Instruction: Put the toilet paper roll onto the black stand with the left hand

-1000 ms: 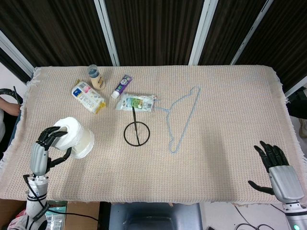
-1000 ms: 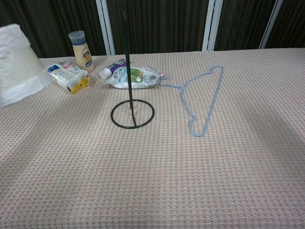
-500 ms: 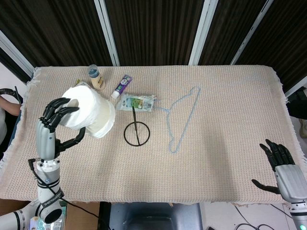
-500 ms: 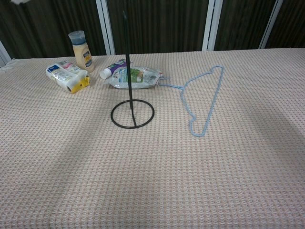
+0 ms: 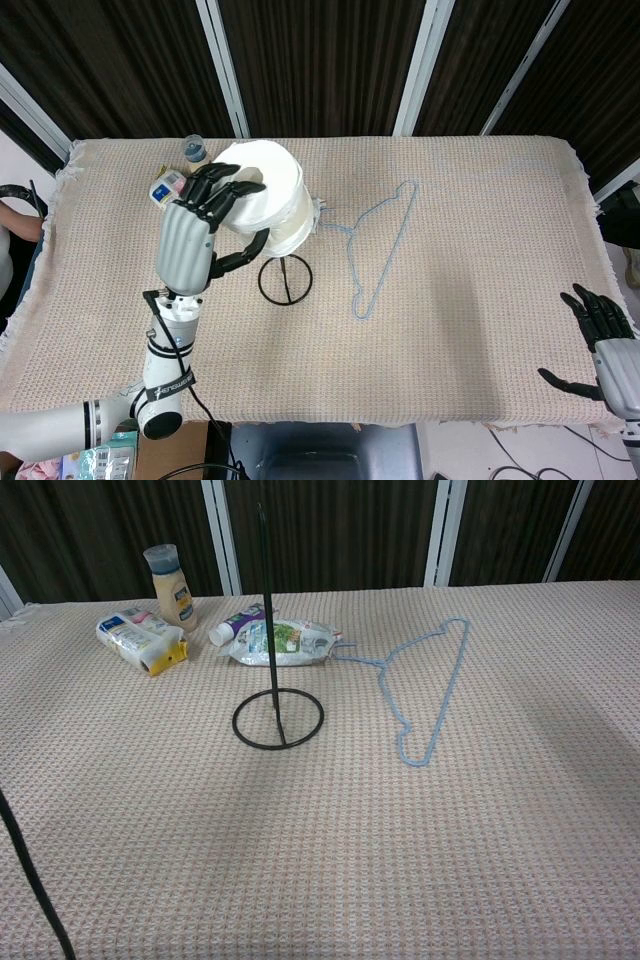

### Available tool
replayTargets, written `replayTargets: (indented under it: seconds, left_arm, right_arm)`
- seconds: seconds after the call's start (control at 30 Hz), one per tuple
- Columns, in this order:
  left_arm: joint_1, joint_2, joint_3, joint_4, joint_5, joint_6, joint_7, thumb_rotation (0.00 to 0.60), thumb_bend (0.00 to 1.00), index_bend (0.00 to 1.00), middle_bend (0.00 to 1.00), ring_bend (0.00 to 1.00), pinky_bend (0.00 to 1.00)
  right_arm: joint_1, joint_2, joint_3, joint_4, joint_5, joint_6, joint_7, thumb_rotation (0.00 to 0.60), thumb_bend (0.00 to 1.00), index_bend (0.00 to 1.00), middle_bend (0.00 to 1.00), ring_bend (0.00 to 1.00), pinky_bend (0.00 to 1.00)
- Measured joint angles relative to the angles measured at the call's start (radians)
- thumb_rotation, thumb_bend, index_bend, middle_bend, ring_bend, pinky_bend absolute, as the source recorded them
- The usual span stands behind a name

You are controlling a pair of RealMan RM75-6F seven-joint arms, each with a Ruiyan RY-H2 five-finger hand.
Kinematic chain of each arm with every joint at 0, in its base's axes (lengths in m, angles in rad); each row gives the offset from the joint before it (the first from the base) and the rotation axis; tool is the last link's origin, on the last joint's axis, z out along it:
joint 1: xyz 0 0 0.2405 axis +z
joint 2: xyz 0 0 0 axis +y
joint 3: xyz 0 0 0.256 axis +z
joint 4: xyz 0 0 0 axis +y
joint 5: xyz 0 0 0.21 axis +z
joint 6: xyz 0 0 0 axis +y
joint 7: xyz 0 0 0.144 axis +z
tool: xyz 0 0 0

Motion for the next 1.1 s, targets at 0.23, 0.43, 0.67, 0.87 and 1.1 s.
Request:
replayTargets:
  seconds: [0.23,0.43,0.67,0.87,1.1]
  left_arm:
    - [-0.035,-0.051,0.030,0.076,-0.010,-0.012,0.039,0.600,0.61,0.61,0.68,0.63,0.88]
    - [-0.052,-0.076,0.043,0.110,-0.024,-0.022,0.039,0.600,0.61,0.61,0.68,0.63,0.88]
    - [-0.060,-0.096,0.062,0.148,-0.037,-0.026,0.040,0.600,0.61,0.61,0.68,0.63,0.88]
    - [-0.060,-0.101,0.077,0.154,-0.052,-0.037,0.033,0.600,0.60,0.61,0.68,0.63,0.88]
    - [-0.063,-0.100,0.095,0.177,-0.049,-0.048,0.039,0.600,0.58,0.61,0.68,0.63,0.87]
  right_arm:
    - [-0.005,0.012,0.001,0.010,-0.001,0.008,0.038,0.600,0.16,0.00,0.00,0.00,0.00]
    - [-0.009,0.016,0.001,0.011,-0.004,0.015,0.048,0.600,0.16,0.00,0.00,0.00,0.00]
    - [-0.013,0.021,0.001,0.015,-0.008,0.025,0.068,0.600,0.16,0.00,0.00,0.00,0.00]
    - [-0.015,0.026,0.004,0.017,-0.004,0.027,0.085,0.600,0.16,0.00,0.00,0.00,0.00]
    - [-0.019,0.029,0.003,0.020,-0.008,0.036,0.096,0.600,0.16,0.00,0.00,0.00,0.00]
